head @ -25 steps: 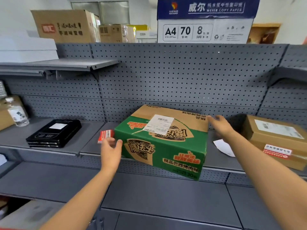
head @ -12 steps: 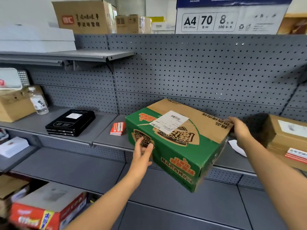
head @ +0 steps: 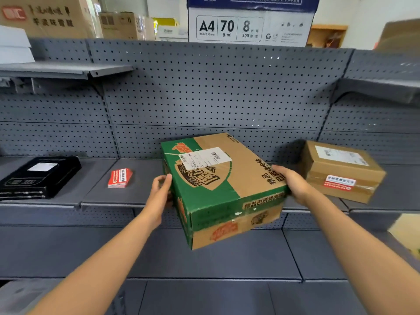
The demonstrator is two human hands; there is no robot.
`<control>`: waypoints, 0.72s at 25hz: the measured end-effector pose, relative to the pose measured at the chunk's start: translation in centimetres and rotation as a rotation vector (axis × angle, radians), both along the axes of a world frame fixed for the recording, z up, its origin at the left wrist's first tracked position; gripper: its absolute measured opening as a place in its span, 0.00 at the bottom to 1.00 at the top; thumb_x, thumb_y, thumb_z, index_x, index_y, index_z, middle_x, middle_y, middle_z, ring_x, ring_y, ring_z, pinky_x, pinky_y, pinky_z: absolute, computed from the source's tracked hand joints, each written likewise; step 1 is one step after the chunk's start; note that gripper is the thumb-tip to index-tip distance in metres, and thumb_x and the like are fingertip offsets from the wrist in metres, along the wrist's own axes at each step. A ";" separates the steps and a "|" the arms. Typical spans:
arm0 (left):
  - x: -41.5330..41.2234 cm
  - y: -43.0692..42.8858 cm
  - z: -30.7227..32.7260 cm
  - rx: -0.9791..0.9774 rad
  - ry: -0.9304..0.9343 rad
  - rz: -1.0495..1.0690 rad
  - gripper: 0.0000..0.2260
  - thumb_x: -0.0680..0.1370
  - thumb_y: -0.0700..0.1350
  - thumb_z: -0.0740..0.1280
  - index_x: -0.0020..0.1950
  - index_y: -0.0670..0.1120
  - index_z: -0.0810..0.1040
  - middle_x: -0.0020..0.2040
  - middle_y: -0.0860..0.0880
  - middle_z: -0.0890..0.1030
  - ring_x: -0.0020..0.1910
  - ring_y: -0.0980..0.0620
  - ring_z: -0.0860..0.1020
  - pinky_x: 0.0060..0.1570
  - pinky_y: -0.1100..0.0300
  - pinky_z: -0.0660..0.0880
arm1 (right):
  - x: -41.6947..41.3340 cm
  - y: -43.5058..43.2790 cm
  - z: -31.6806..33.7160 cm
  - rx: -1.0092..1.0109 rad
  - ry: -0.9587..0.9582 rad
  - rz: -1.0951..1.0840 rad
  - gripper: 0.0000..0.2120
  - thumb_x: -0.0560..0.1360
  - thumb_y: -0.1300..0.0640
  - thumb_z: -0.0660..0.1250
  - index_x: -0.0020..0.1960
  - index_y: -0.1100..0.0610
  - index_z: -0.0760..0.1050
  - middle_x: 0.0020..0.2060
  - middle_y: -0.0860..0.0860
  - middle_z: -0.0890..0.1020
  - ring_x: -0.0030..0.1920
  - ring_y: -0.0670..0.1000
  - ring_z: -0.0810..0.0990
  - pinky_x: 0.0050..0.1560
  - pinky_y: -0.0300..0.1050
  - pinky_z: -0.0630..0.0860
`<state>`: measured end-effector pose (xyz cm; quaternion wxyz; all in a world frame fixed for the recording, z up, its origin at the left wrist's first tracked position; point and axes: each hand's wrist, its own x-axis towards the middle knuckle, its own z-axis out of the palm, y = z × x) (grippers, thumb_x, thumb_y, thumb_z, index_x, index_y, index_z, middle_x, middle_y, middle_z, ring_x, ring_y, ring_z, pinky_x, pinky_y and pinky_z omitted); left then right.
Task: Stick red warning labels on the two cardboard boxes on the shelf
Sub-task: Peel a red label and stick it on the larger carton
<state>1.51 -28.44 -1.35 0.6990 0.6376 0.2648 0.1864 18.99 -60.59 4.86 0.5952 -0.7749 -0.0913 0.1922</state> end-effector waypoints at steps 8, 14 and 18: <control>3.9 3.7 0.4 0.051 0.084 -0.132 0.36 0.71 0.75 0.62 0.74 0.59 0.72 0.72 0.54 0.76 0.70 0.49 0.74 0.75 0.42 0.66 | -4.0 0.9 -1.5 -0.041 -0.333 -0.214 0.17 0.83 0.44 0.58 0.66 0.50 0.77 0.57 0.47 0.80 0.56 0.47 0.78 0.54 0.43 0.72; 0.9 1.6 0.8 -0.052 -0.008 -0.180 0.23 0.82 0.66 0.56 0.63 0.56 0.84 0.59 0.50 0.86 0.62 0.48 0.82 0.67 0.46 0.72 | -5.2 4.7 -2.3 -0.027 -0.449 -0.311 0.17 0.84 0.49 0.57 0.68 0.53 0.76 0.61 0.50 0.80 0.59 0.50 0.75 0.56 0.46 0.69; 0.2 2.5 1.5 0.042 0.040 -0.113 0.22 0.84 0.61 0.55 0.63 0.52 0.83 0.61 0.50 0.85 0.65 0.48 0.78 0.71 0.46 0.67 | -5.0 4.8 -2.1 -0.203 -0.566 -0.283 0.20 0.83 0.47 0.58 0.70 0.53 0.74 0.64 0.56 0.79 0.64 0.57 0.75 0.60 0.52 0.72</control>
